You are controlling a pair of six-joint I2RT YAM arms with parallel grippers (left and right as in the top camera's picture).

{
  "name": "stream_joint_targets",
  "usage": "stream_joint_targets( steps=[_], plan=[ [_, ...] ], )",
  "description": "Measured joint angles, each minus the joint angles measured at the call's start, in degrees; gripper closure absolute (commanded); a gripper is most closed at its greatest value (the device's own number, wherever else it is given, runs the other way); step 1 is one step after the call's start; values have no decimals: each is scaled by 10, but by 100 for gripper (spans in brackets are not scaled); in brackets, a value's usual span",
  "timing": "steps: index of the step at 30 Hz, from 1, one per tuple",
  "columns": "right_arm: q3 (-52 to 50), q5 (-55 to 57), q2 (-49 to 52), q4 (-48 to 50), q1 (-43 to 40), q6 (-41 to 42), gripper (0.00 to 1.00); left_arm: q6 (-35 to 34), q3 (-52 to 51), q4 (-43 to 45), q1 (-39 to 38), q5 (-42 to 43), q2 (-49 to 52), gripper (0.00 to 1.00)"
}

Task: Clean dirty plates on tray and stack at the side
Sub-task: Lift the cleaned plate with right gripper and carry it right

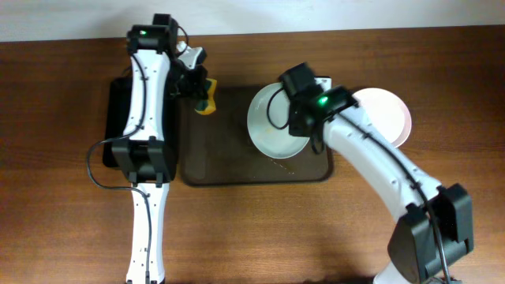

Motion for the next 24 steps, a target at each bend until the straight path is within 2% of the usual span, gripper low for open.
stream_joint_targets(
  steps=[5, 10, 16, 24],
  plan=[
    [0, 193, -1, -45, 84, 45, 96, -3, 0, 0, -37, -49, 0, 99],
    [0, 329, -1, -77, 136, 93, 96, -3, 0, 0, -54, -64, 0, 99],
    [0, 407, -1, -96, 152, 115, 96, -3, 0, 0, -49, -71, 0, 99],
    [0, 449, -1, -114, 153, 140, 96, -3, 0, 0, -49, -72, 0, 99]
  ],
)
